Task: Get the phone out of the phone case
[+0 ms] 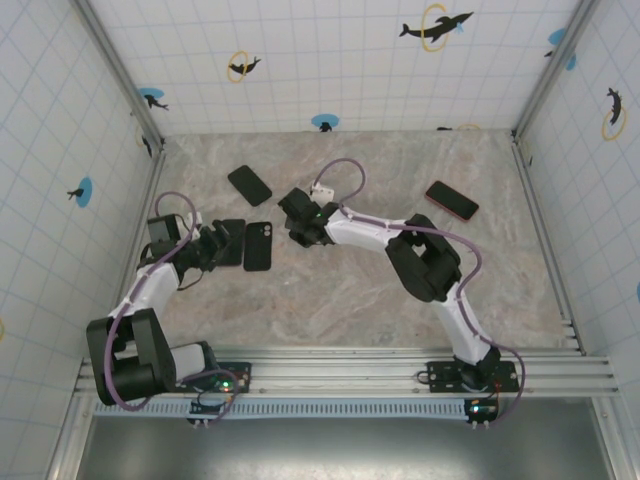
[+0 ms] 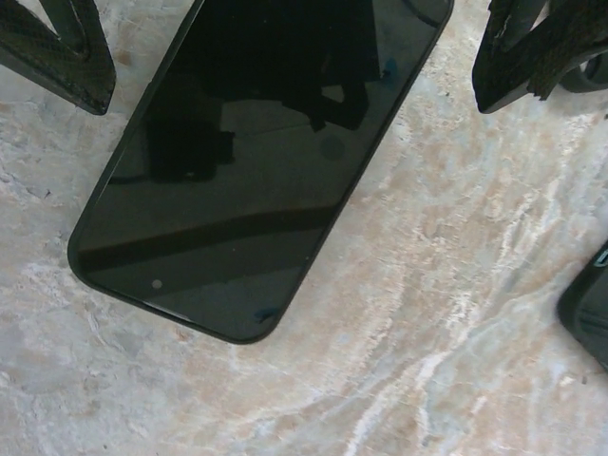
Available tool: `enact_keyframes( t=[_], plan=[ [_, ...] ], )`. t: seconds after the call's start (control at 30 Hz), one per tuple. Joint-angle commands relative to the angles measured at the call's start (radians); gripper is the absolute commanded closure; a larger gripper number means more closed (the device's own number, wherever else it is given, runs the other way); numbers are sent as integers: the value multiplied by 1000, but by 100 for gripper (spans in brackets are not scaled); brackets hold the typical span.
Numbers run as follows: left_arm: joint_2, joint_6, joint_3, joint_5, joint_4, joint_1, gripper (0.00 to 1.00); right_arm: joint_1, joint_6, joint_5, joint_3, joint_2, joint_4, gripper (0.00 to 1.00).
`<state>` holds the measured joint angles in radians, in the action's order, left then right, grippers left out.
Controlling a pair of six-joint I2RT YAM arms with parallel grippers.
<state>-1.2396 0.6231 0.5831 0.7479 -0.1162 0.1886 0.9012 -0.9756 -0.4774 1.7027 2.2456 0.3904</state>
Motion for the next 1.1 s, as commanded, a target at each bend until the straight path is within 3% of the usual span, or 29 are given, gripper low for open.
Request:
enact_keyframes(
  t=[0.0, 0.43, 0.77, 1.07],
  plan=[
    [-12, 4, 4, 18, 17, -7, 10, -6, -75, -44, 65, 36, 110, 1],
    [-23, -32, 24, -7, -20, -12, 10, -7, -106, -54, 230, 174, 211, 1],
    [-28, -49, 39, -13, -40, -14, 10, 7, -69, -139, 356, 281, 297, 2],
    [-35, -59, 52, -9, -53, -20, 10, 15, -35, -172, 365, 317, 358, 7]
  ],
)
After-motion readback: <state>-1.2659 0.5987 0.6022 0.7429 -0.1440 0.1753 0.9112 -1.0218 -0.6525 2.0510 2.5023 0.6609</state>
